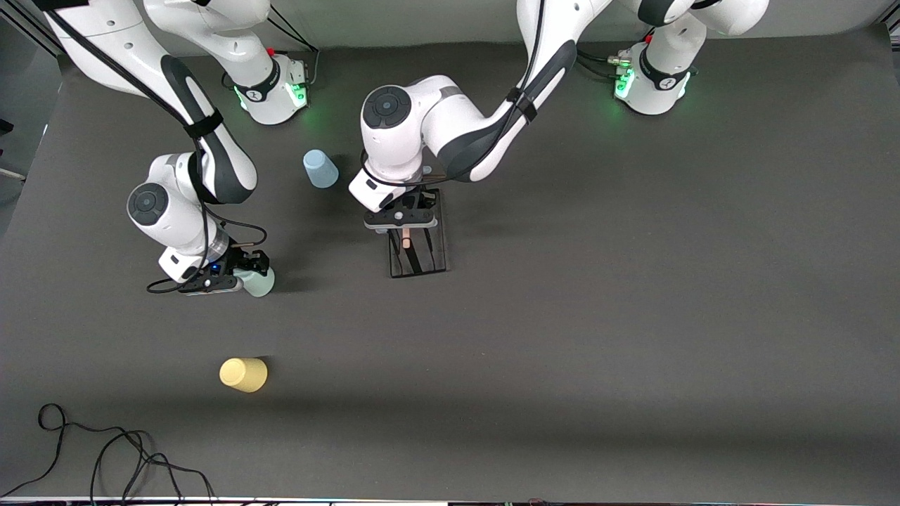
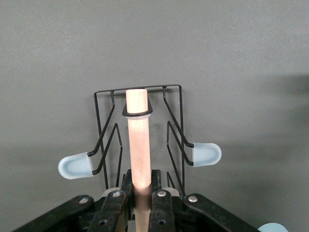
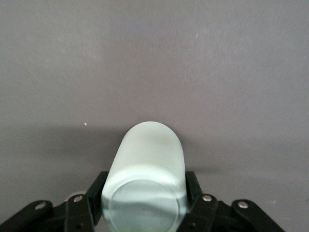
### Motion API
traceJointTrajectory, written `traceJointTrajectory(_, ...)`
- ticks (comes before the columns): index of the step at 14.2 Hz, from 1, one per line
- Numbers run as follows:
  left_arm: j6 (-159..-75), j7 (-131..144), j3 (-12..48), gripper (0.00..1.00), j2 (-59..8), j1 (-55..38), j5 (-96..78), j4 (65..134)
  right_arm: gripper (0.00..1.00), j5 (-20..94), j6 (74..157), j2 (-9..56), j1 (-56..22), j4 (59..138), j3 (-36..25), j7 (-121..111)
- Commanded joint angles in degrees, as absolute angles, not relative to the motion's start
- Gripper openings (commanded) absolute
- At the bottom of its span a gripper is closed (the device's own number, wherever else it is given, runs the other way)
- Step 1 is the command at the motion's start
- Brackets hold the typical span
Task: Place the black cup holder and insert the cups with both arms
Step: 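Set the rack down and release while the right gripper lifts the cup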
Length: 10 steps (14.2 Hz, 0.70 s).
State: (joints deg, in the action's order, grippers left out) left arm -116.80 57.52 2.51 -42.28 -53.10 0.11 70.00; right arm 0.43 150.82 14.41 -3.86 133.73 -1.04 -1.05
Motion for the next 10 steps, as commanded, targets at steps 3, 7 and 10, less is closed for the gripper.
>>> traceJointTrajectory(3,-116.5,57.1,1.9,1.00,-42.8,-53.6,2.2,69.0,0.15,0.6,127.9,1.0,-4.5,126.6,-1.1,-0.2)
traceJointTrajectory(7,-112.9,56.6,1.9,1.00,-40.0,-50.4,1.2,68.5,0.14,0.3,106.9,-2.8,-4.3,114.5,-1.2,-0.4)
traceJointTrajectory(10,-104.7,51.8,3.4,1.00,-34.7,-44.4,-1.7,68.6,0.14,0.2,98.9,-3.9,-4.1,109.1,-1.2,0.3)
